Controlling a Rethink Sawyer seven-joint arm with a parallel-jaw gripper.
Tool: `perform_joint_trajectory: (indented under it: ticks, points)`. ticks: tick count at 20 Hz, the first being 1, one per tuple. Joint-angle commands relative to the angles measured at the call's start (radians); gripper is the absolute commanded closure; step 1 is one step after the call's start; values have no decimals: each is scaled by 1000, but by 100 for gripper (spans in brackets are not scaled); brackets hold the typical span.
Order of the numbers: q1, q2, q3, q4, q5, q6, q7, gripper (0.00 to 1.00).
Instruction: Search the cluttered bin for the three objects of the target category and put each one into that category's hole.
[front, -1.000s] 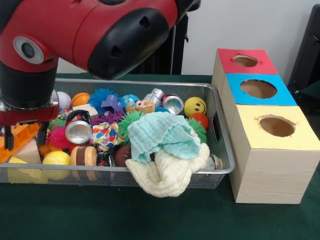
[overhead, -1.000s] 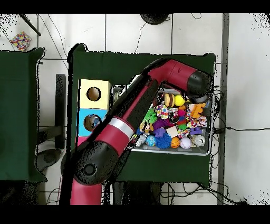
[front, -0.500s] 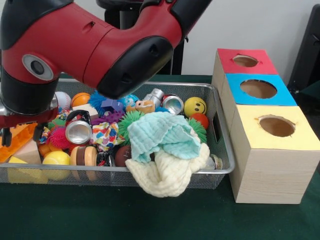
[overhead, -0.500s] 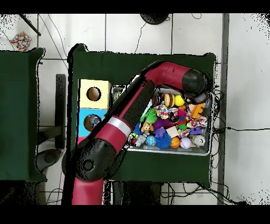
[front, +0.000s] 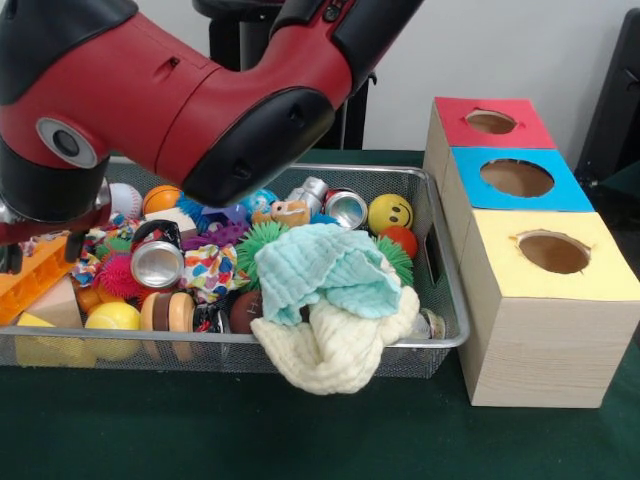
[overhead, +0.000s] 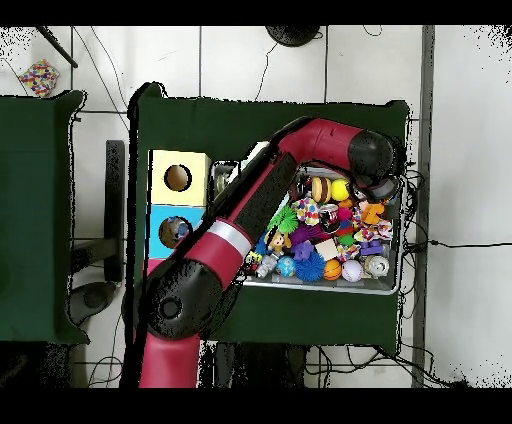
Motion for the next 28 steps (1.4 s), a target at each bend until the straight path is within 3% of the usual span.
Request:
perform_joint_trajectory:
  ticks: [1, 12, 21, 28]
  points:
    - [-43, 45, 25, -143, 16, -144, 73, 0]
    - [-72, 67, -20, -166, -15, -177, 75, 0]
    - [-92, 102, -105, -113, -111, -206, 55, 0]
    - [-90, 94, -82, -123, -76, -188, 81, 0]
